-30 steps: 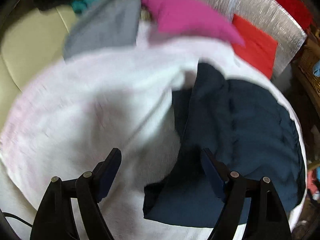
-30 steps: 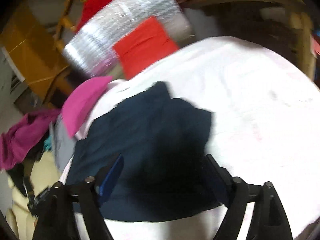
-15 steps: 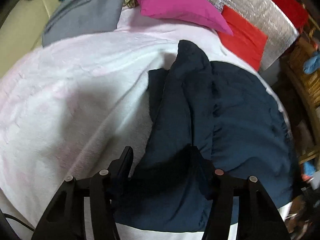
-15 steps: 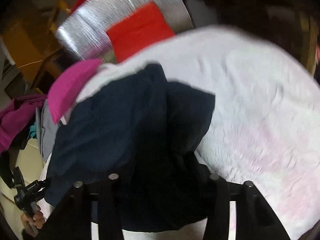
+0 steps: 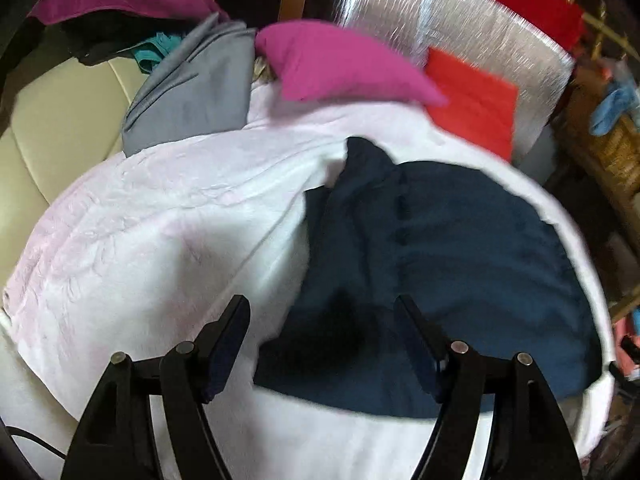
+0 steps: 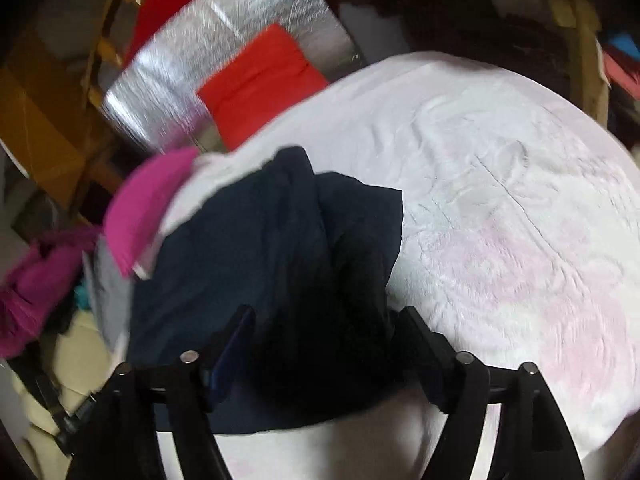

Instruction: Fold large clothes

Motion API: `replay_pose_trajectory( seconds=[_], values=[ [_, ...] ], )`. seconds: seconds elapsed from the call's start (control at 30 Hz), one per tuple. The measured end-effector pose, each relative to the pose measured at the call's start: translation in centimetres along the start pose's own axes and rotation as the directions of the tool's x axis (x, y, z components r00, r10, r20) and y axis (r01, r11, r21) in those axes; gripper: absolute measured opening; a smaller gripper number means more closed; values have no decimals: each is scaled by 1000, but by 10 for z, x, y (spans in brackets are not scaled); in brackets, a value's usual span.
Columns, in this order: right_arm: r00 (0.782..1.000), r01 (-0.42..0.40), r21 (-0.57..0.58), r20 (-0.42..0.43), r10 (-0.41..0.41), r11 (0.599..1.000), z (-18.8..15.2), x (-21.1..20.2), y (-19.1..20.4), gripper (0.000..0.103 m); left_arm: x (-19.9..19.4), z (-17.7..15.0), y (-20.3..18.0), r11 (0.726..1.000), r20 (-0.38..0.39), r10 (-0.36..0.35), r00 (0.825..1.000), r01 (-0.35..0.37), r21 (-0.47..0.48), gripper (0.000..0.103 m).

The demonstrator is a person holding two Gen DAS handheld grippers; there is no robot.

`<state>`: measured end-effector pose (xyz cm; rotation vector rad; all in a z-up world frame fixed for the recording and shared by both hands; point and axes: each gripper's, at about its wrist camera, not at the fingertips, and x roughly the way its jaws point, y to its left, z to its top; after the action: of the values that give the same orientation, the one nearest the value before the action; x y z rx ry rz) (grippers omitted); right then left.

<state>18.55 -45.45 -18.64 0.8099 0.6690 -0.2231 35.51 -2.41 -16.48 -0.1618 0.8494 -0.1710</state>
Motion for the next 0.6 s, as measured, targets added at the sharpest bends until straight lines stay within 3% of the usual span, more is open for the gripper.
replay_pose_trajectory(
  seconds=[0.13, 0.2, 0.27, 0.33, 0.4, 0.53, 0.6],
  values=[
    [984, -175, 73, -31, 177, 982, -20, -9, 6, 82, -7, -29, 8, 989, -89, -125, 988, 117, -87, 76],
    [968, -228, 131, -78, 239, 965, -35, -4, 4, 83, 6, -42, 11, 972, -180, -194, 964, 164, -168, 76],
    [945, -258, 218, -147, 293, 941, -51, 16, 4, 83, 13, -43, 13, 957, -222, -227, 948, 175, -232, 76],
    [943, -219, 268, -190, 274, 938, -60, 33, 4, 83, 20, -41, 17, 938, -224, -250, 942, 179, -297, 76],
    [955, -174, 293, -182, 233, 940, -59, 50, 2, 83, 33, -40, 22, 918, -229, -257, 939, 162, -363, 76],
    [979, -134, 385, -92, 182, 913, -48, 66, -13, 83, 56, -33, 36, 857, -216, -307, 927, 170, -486, 76],
    [982, -144, 440, -49, 183, 887, -46, 70, -23, 79, 63, -35, 36, 845, -202, -310, 929, 173, -506, 75]
  ],
)
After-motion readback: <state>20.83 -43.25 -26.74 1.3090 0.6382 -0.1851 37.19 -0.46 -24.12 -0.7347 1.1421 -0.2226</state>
